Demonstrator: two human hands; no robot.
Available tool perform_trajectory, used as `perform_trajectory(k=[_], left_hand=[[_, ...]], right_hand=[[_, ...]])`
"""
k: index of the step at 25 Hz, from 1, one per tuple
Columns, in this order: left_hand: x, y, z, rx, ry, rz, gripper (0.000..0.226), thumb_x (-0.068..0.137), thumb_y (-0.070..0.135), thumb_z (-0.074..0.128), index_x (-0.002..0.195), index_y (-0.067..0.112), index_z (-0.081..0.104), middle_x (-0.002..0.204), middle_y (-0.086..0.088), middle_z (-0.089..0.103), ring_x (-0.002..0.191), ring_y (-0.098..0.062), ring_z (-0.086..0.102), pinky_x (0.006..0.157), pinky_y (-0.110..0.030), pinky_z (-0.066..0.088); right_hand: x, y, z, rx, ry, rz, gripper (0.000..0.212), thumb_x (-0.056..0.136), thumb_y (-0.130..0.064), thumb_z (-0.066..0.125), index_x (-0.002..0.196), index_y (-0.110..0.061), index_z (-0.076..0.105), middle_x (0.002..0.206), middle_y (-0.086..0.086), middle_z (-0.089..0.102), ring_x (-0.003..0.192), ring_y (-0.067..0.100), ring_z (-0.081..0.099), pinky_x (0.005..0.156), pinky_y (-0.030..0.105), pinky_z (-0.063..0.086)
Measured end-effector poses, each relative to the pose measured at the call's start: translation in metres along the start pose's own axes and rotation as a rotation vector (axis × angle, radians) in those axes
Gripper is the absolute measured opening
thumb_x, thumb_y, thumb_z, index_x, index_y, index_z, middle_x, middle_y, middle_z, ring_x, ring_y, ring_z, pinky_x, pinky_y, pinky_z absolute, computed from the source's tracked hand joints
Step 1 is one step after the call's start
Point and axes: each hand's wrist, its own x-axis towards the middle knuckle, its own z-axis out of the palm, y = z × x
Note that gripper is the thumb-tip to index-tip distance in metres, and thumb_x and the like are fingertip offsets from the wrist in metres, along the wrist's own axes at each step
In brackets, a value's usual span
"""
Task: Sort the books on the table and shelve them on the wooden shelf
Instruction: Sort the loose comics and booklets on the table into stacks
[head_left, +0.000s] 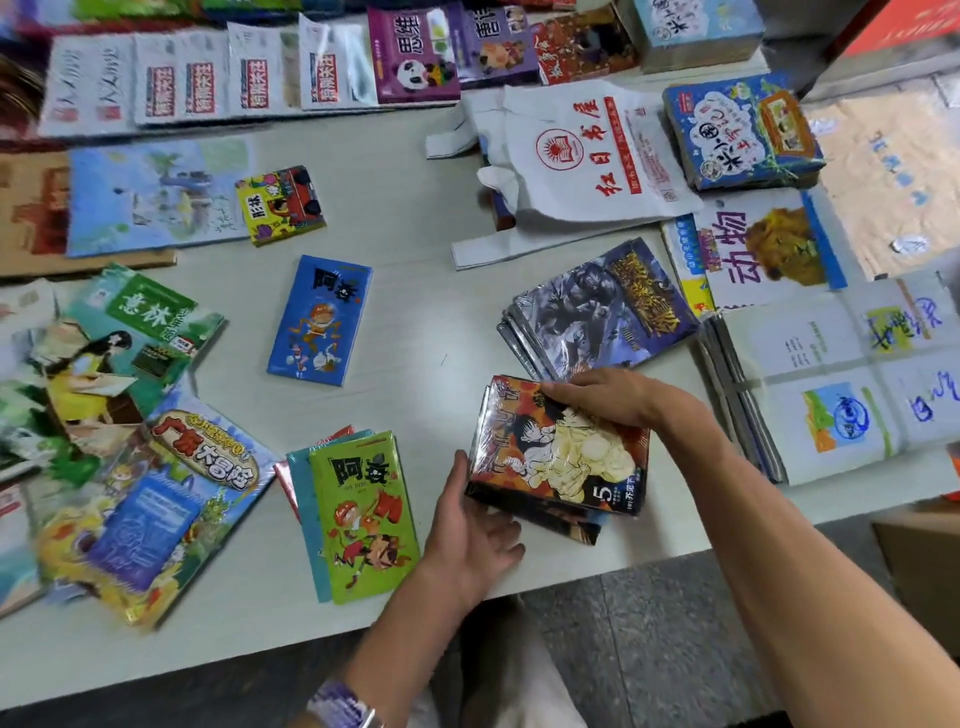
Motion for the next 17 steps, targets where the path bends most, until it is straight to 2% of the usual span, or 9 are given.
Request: perform_trajectory(k=[1,3,4,6,8,11,13,16,17], left_hand=[[0.005,0.0,0.001,-0.011,-0.003,0.029,0.071,0.073,0.073,0.06,0.107,0.011,0.064,0.086,-0.011,0.056,0.084,-0.023,0.055,0.084,-0.037,0.043],[0.012,-0.003,0.0,-0.04,0.02,0.071,0.088,0.075,0.074,0.058,0.132,0.006,0.059,0.103,-0.014,0.065,0.114,-0.026,0.06,0.108,-0.043,0.037],[0.011,-0.004,0.0,-0.047,0.026,0.085,0.095,0.072,0.076,0.059,0.135,0.005,0.058,0.104,-0.015,0.068,0.115,-0.03,0.062,0.11,-0.047,0.035],[0.01,-0.005,-0.002,-0.081,0.015,0.091,0.095,0.067,0.08,0.061,0.131,0.01,0.063,0.108,-0.017,0.073,0.103,-0.036,0.067,0.098,-0.052,0.046],[0.012,-0.004,-0.004,-0.143,-0.017,0.086,0.09,0.07,0.082,0.059,0.127,0.013,0.066,0.12,-0.019,0.071,0.111,-0.039,0.066,0.088,-0.053,0.054],[0.011,0.003,-0.007,-0.104,-0.035,0.094,0.086,0.073,0.082,0.055,0.123,0.013,0.068,0.118,-0.019,0.072,0.109,-0.036,0.068,0.084,-0.05,0.057],[0.004,0.018,-0.013,0.015,-0.019,0.097,0.081,0.073,0.077,0.058,0.111,0.007,0.071,0.097,-0.019,0.076,0.088,-0.031,0.072,0.072,-0.038,0.058],[-0.015,0.062,-0.033,0.144,0.097,0.22,0.062,0.08,0.059,0.066,0.089,-0.002,0.065,0.074,-0.032,0.06,0.071,-0.033,0.07,0.049,-0.025,0.041],[-0.021,0.083,-0.044,0.155,0.162,0.31,0.049,0.085,0.054,0.066,0.082,0.006,0.062,0.07,-0.022,0.054,0.067,-0.027,0.063,0.051,-0.025,0.038]], right_hand=[[0.003,0.0,-0.001,0.054,-0.057,0.029,0.078,0.077,-0.091,0.036,0.11,-0.03,0.07,0.098,-0.002,0.072,0.086,0.02,0.071,0.074,0.031,0.052],[0.003,0.001,0.001,0.198,-0.168,0.08,0.092,0.059,-0.1,0.043,0.107,-0.027,0.074,0.096,0.001,0.079,0.082,0.024,0.077,0.075,0.033,0.058],[0.002,0.002,0.003,0.257,-0.194,0.108,0.096,0.053,-0.101,0.048,0.104,-0.026,0.076,0.094,0.003,0.08,0.082,0.025,0.078,0.078,0.036,0.06],[-0.002,0.0,0.011,0.31,-0.219,0.119,0.089,0.055,-0.098,0.051,0.101,-0.026,0.077,0.092,0.002,0.081,0.081,0.024,0.079,0.076,0.035,0.062],[-0.008,-0.004,0.021,0.311,-0.252,0.053,0.07,0.064,-0.096,0.044,0.094,-0.041,0.077,0.092,-0.004,0.081,0.082,0.02,0.078,0.07,0.03,0.061],[-0.016,-0.008,0.029,0.233,-0.167,0.028,0.054,0.078,-0.09,0.035,0.089,-0.052,0.072,0.096,-0.005,0.079,0.085,0.017,0.076,0.087,0.037,0.058],[-0.021,-0.017,0.03,0.115,0.034,0.048,0.059,0.083,-0.085,0.039,0.089,-0.036,0.072,0.092,-0.003,0.076,0.083,0.018,0.072,0.089,0.04,0.056],[-0.025,-0.054,0.042,-0.113,0.685,-0.063,0.04,0.092,-0.054,0.056,0.096,-0.016,0.068,0.09,0.009,0.075,0.08,0.027,0.068,0.078,0.039,0.056],[-0.025,-0.076,0.05,-0.109,0.832,-0.173,0.031,0.092,-0.04,0.061,0.103,-0.012,0.069,0.094,0.012,0.076,0.086,0.032,0.067,0.079,0.041,0.055]])
